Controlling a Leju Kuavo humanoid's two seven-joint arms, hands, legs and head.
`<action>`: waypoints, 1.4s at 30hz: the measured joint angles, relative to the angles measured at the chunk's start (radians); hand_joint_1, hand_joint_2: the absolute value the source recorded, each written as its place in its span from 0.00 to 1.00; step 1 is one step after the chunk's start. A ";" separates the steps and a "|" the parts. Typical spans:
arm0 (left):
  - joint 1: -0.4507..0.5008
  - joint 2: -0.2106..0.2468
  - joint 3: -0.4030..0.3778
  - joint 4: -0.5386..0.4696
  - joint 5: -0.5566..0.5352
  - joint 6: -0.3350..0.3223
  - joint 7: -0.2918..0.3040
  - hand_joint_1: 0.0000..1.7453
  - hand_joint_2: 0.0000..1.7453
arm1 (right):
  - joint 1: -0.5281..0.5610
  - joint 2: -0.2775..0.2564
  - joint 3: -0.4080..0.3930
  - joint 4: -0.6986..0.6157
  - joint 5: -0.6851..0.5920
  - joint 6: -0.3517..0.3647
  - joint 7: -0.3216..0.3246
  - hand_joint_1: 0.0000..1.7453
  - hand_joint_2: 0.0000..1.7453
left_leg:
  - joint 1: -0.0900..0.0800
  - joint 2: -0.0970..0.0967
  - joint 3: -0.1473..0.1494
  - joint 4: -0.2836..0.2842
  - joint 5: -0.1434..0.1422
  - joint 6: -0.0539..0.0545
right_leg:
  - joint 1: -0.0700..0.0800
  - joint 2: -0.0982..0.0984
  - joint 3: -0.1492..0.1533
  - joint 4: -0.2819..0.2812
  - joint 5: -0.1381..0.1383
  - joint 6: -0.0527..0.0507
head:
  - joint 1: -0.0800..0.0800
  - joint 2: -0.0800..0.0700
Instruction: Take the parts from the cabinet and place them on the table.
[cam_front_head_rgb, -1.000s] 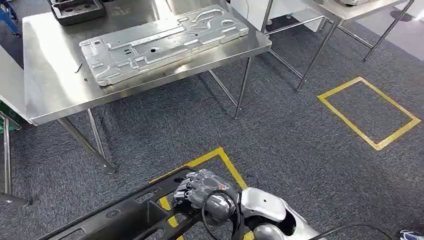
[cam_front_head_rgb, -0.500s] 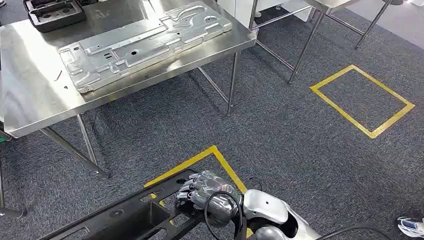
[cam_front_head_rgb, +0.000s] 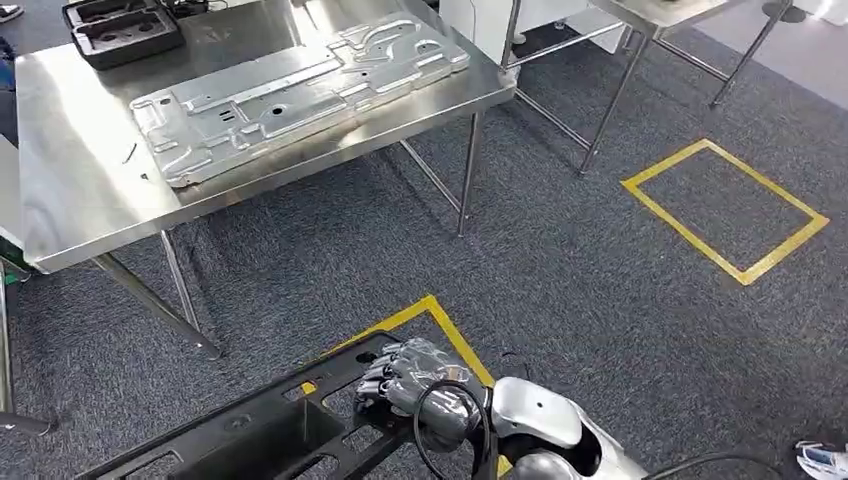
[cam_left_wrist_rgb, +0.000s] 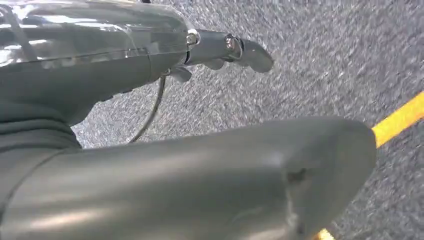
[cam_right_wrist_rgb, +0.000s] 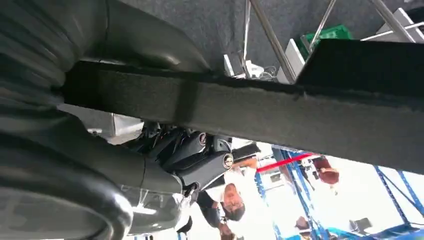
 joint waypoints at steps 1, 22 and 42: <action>0.000 0.000 0.000 0.000 0.000 0.000 0.000 0.00 0.00 | 0.002 -0.002 0.000 0.000 0.001 0.000 0.000 1.00 1.00 | 0.001 -0.001 0.000 0.000 0.000 0.000 | -0.007 0.000 -0.038 0.078 -0.028 0.004 | 0.001 0.000; 0.000 0.006 0.000 0.004 0.006 -0.013 0.004 0.00 0.00 | 0.005 -0.012 0.001 -0.005 0.026 -0.003 0.006 1.00 1.00 | 0.020 -0.011 0.022 -0.014 -0.020 -0.068 | -0.023 0.007 0.075 -0.159 0.080 0.005 | -0.010 0.000; 0.000 0.005 0.021 0.004 0.033 -0.019 0.026 0.00 0.00 | -0.003 -0.010 0.008 -0.011 0.029 0.001 0.013 1.00 1.00 | 0.026 -0.007 0.027 -0.013 -0.012 -0.030 | -0.028 0.005 0.086 -0.180 0.090 0.032 | -0.010 0.000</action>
